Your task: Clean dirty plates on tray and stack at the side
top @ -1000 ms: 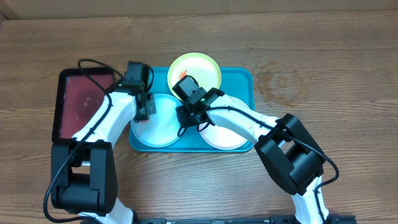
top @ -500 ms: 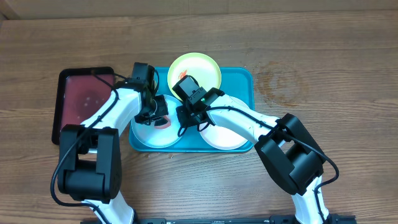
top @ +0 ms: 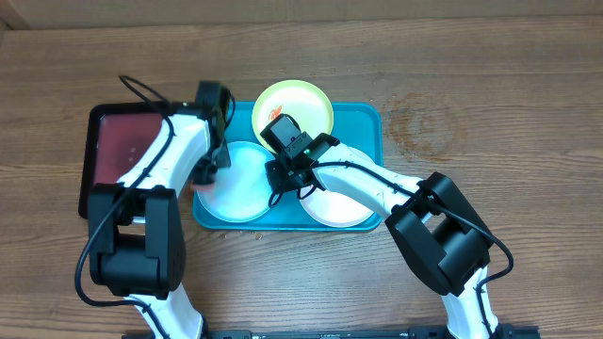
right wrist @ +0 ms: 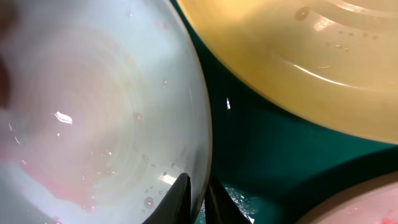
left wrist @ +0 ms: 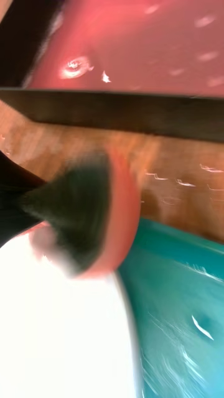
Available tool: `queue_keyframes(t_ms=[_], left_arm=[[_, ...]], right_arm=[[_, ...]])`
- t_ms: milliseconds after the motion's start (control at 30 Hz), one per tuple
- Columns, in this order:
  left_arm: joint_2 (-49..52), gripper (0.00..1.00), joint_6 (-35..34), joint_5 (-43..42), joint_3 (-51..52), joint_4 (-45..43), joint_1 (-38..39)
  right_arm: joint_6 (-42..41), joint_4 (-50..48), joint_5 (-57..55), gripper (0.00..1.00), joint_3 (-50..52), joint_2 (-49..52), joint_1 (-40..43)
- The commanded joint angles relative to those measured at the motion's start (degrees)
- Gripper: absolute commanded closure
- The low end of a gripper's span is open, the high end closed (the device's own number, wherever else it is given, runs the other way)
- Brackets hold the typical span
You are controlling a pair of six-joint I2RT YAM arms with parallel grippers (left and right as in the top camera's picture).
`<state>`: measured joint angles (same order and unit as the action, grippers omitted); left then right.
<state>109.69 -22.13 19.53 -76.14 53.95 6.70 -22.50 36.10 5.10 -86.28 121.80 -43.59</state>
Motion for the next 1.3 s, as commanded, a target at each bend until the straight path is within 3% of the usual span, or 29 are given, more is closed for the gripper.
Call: queue_keyframes(t_ms=[0, 67, 133, 467, 767, 967, 1033, 1133, 1267], left_arm=[[0.0, 0.96, 1.99, -21.51, -4.37, -1.46, -0.2], [0.07, 0.96, 3.13, -34.01, -4.09, -3.06, -0.2], [0.07, 0.96, 3.02, -39.54, -3.23, -4.59, 0.02], [3.61, 0.96, 2.82, -32.44, 3.56, -9.49, 1.09], [5.27, 0.96, 2.8, 0.83, 3.21, -7.61, 0.72], [2.95, 0.96, 2.78, 9.16, -2.95, -0.68, 0.72], [2.1, 0.96, 1.4, 5.03, -7.28, 4.07, 0.74], [1.73, 0.96, 2.54, -19.58, -9.9, 7.1, 0.74], [1.97, 0.96, 8.0, -36.98, -7.34, 5.44, 0.96]], right_arm=[[-0.22, 0.11, -1.16, 0.9, -1.11, 0.72, 0.26], [-0.22, 0.15, -1.16, 0.9, -1.11, 0.72, 0.26], [-0.22, 0.17, -1.16, 0.9, -1.11, 0.72, 0.26], [-0.22, 0.11, -1.16, 0.9, -1.11, 0.72, 0.26], [-0.22, 0.2, -1.18, 0.9, -1.11, 0.72, 0.26], [-0.2, 0.31, -1.18, 0.9, -1.11, 0.72, 0.26], [-0.22, 0.15, -1.18, 0.9, -1.11, 0.72, 0.26], [-0.22, 0.07, -1.16, 0.89, -1.11, 0.72, 0.26], [-0.22, 0.11, -1.18, 0.89, -1.11, 0.72, 0.26]])
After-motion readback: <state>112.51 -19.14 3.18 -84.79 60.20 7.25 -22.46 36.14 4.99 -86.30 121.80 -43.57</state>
